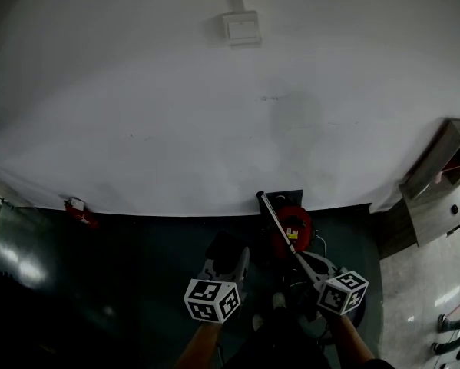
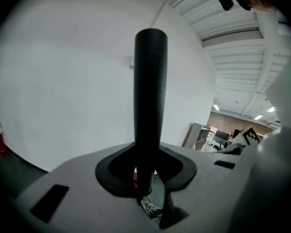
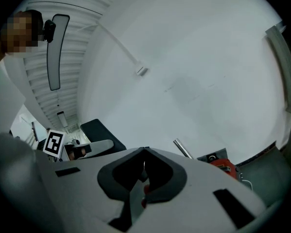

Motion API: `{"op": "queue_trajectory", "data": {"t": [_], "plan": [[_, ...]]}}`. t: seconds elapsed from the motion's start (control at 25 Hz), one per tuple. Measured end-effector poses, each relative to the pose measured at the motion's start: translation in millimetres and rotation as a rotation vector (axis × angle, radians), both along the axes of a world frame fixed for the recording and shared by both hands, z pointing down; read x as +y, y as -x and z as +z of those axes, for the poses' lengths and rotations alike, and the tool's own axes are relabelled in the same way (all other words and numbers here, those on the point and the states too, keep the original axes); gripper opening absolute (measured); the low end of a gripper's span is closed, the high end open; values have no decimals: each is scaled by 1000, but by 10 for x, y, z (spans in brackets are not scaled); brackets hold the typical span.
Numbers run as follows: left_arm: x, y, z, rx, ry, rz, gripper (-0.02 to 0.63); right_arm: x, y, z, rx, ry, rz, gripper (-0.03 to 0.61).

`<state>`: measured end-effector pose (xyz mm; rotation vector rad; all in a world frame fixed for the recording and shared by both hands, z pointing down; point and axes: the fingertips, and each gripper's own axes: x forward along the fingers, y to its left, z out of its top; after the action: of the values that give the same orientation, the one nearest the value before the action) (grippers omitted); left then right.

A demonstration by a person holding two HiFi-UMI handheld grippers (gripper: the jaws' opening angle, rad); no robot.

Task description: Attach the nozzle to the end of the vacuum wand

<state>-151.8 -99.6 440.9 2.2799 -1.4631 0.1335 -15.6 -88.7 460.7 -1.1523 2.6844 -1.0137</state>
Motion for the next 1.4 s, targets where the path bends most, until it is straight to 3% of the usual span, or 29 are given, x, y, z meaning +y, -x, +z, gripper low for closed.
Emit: {"op": "queue_trajectory", "data": {"t": [0.48,0.88,1.12,1.4], "plan": [[-508,57,35,-2,8,-41,84,-538,-3,32,15,-24,-22,18],[-842,86,59,-11,2,-76,84,-867,23,415,244,-108,-91,20],[-1070,102,130,-28,7,-88,84,-1149,112,651,307,-139,-113,21],[-1349,192,203,-41,11,-112,84,-1410,333,1084,415,-184,-218,23]]}}
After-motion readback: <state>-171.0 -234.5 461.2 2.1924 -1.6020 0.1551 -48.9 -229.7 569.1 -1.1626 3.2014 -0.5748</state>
